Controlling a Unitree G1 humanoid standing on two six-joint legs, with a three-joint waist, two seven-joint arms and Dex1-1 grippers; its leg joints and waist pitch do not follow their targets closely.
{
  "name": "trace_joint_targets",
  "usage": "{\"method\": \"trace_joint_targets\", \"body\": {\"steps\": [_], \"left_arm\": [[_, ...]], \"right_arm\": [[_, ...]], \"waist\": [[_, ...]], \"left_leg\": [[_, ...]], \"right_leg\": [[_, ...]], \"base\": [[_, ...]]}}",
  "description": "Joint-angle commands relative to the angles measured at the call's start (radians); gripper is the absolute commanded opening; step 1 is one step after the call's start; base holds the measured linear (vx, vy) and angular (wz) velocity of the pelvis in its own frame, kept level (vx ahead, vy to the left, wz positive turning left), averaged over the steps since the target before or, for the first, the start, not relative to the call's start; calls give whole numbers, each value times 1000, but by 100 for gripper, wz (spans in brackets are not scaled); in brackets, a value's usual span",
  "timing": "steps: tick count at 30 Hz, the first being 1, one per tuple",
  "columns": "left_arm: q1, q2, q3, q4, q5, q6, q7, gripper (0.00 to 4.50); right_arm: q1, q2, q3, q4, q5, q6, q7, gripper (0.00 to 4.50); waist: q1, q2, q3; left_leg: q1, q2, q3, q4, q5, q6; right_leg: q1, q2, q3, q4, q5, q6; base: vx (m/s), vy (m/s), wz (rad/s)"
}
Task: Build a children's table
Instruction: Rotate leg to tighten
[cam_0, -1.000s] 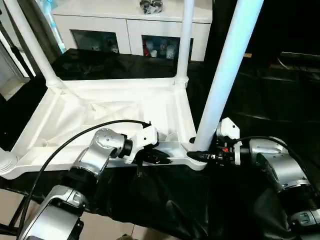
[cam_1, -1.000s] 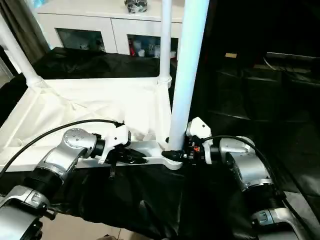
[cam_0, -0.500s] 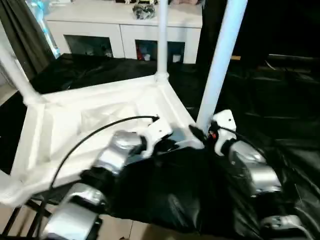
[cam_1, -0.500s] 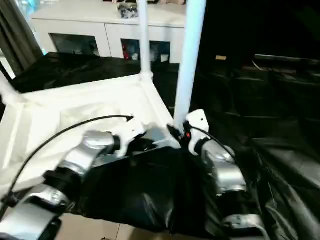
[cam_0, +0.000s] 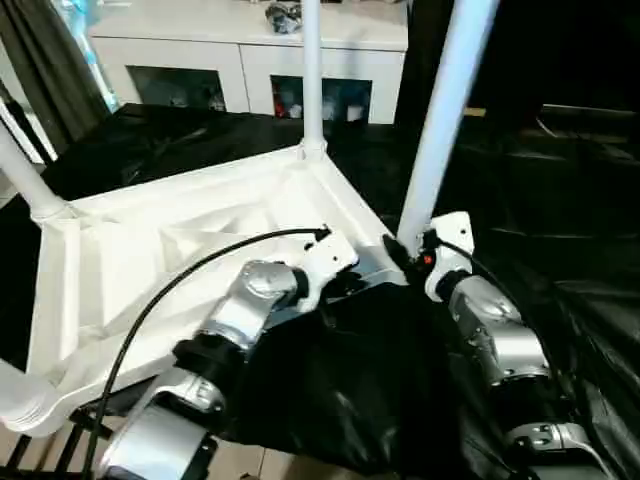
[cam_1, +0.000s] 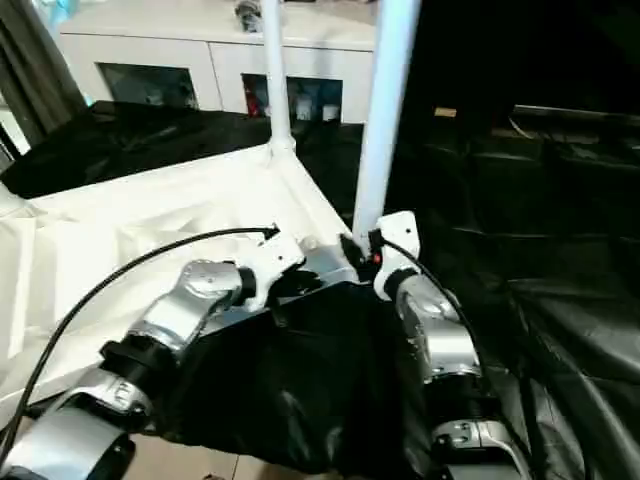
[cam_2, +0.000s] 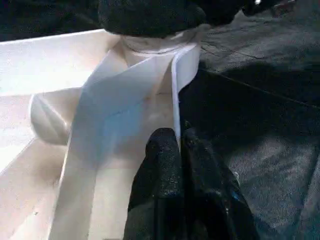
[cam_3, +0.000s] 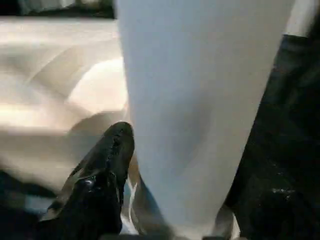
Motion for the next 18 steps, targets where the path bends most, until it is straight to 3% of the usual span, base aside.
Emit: {"method": "trace_joint_targets", "body": {"steps": [1,5,8,10,11,14,18], "left_arm": [[23,11,-35,-22,-29,-41,-80,0],[31,69,-41,-25,-43,-79,-176,0],[28,98,-43,-18,-47,-88,-224,0],[25,111,-39,-16,-52,-92,-250,0],[24,114,-38,-18,-56,-91,-257,0],[20,134,-41,-11,-56,-100,-281,0],[16,156,-44,3,-62,-112,-313,0]], "right_arm": [[19,-12,90,0,7,-7,144,274],[24,-100,129,8,-9,-38,318,274],[22,-138,136,6,13,-41,418,274],[17,-156,143,10,27,-43,462,258],[15,-163,146,12,34,-42,480,248],[10,-180,154,9,61,-23,548,225],[6,-196,174,6,67,-10,630,206]], "waist": [[4,-16,-50],[8,-15,-58],[15,-16,-57],[18,-14,-55],[19,-21,-53],[23,-16,-50],[30,-19,-51]], "left_leg": [[-6,58,-30,-66,-153,89],[-3,57,-23,-50,-63,141],[-3,62,-21,-48,-52,169],[0,66,-21,-48,-69,162],[-1,68,-20,-49,-82,155],[3,69,-20,-52,-122,132],[2,68,-20,-53,-130,113]], "right_leg": [[42,-69,40,-70,-131,-240],[44,-62,39,-48,52,-296],[43,-61,34,-43,77,-314],[40,-61,33,-43,42,-319],[39,-60,33,-45,20,-318],[35,-62,34,-50,-42,-312],[36,-64,36,-49,-49,-303]], "base": [[0,0,0],[13,-2,0],[0,0,0],[0,0,0],[0,0,0],[0,0,0],[0,0,0]]}}
